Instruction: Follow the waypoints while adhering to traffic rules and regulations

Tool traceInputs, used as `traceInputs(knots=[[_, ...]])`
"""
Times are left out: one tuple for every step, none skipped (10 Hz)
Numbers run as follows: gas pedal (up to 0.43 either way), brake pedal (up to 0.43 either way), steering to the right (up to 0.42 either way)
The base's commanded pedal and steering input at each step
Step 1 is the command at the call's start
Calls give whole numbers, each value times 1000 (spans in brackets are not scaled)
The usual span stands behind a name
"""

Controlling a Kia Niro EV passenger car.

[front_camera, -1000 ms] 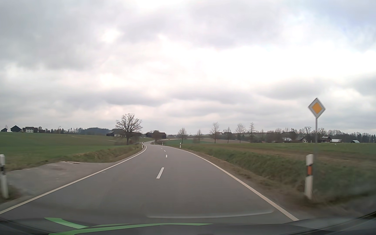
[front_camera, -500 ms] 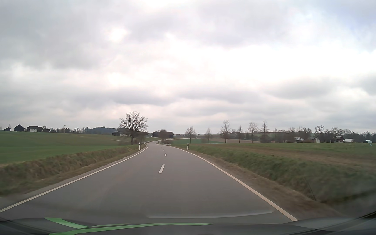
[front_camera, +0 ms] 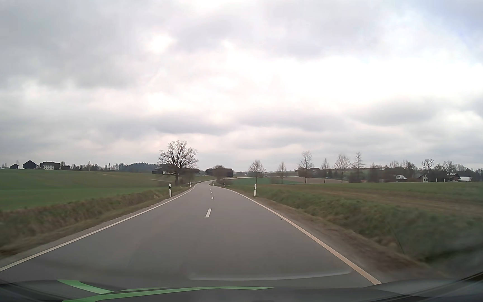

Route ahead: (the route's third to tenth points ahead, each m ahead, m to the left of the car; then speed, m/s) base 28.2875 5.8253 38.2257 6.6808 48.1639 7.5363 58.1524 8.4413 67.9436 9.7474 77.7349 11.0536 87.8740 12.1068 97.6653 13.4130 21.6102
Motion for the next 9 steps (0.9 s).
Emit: traceInputs(knots=[[189,0,-18],[189,0,-18],[189,0,-18],[189,0,-18],[177,0,-17],[177,0,-17],[177,0,-17],[177,0,-15],[177,0,-13]])
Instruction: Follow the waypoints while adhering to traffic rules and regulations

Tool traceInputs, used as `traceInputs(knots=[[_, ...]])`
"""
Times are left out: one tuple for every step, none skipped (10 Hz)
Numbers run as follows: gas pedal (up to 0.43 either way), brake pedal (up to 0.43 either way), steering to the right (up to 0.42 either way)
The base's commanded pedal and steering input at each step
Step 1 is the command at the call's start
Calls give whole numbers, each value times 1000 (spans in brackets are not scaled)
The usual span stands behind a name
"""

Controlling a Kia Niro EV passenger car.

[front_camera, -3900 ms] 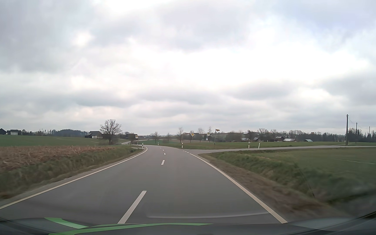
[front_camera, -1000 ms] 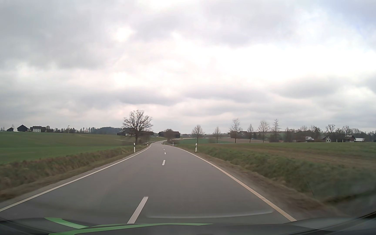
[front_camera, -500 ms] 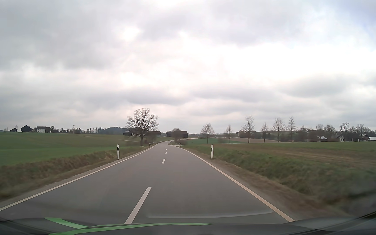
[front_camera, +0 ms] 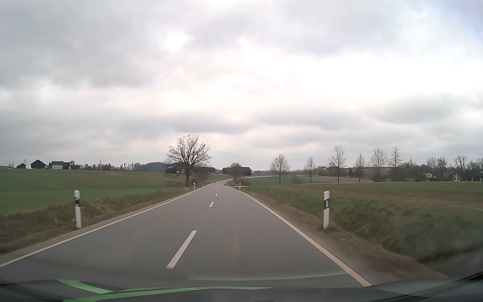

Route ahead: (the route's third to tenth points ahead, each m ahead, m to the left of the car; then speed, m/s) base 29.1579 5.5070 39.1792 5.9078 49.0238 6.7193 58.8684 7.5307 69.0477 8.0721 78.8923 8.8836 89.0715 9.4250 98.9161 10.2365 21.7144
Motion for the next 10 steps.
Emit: traceInputs(knots=[[177,0,-12],[177,0,-11],[177,0,-11],[177,0,-11],[177,0,-11],[177,0,-11],[169,0,-11],[157,0,-11],[157,0,-10],[150,0,-10]])
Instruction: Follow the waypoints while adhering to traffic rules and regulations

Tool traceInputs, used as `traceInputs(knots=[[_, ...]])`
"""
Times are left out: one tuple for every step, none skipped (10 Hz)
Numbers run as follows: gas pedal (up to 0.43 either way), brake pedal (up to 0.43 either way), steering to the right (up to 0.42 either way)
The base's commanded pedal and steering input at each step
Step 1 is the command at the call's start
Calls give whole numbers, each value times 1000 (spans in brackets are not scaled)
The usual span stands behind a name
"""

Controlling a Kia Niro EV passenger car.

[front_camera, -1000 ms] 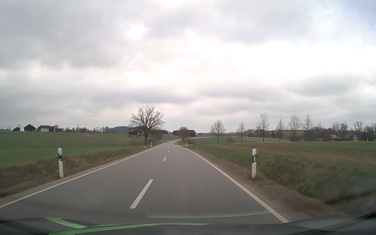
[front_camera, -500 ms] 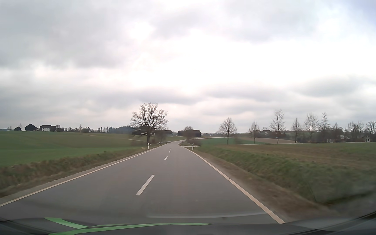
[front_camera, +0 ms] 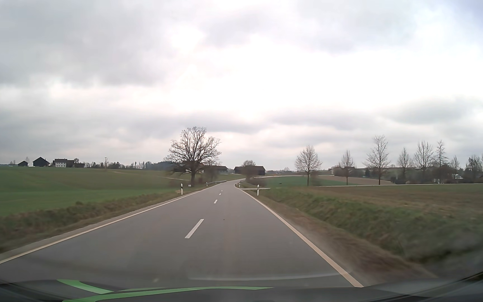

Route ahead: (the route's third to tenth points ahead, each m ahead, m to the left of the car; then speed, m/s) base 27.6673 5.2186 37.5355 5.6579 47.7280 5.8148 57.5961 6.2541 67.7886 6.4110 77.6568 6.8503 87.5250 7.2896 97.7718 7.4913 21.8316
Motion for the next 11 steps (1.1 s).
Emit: traceInputs(knots=[[150,0,-10],[150,0,-9],[150,0,-9],[150,0,-8],[150,0,-7],[150,0,-8],[157,0,-8],[157,0,-6],[157,0,-4],[169,0,-4],[169,0,-4]])
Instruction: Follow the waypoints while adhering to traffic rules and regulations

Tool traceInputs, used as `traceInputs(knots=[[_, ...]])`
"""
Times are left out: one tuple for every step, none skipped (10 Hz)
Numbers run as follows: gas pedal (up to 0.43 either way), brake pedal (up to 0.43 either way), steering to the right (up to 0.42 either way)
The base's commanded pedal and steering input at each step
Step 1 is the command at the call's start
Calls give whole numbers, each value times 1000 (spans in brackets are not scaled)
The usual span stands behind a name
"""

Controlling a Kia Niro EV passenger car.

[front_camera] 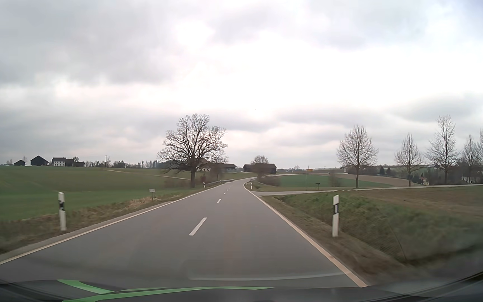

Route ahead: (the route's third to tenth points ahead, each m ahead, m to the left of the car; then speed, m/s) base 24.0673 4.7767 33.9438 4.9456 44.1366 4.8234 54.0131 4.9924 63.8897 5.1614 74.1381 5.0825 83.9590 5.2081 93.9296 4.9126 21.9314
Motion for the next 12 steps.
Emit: traceInputs(knots=[[169,0,-4],[169,0,-3],[169,0,-4],[169,0,-3],[169,0,-3],[169,0,-3],[157,0,-3],[157,0,-3],[150,0,-3],[138,0,-3],[138,0,-3],[130,0,-2]])
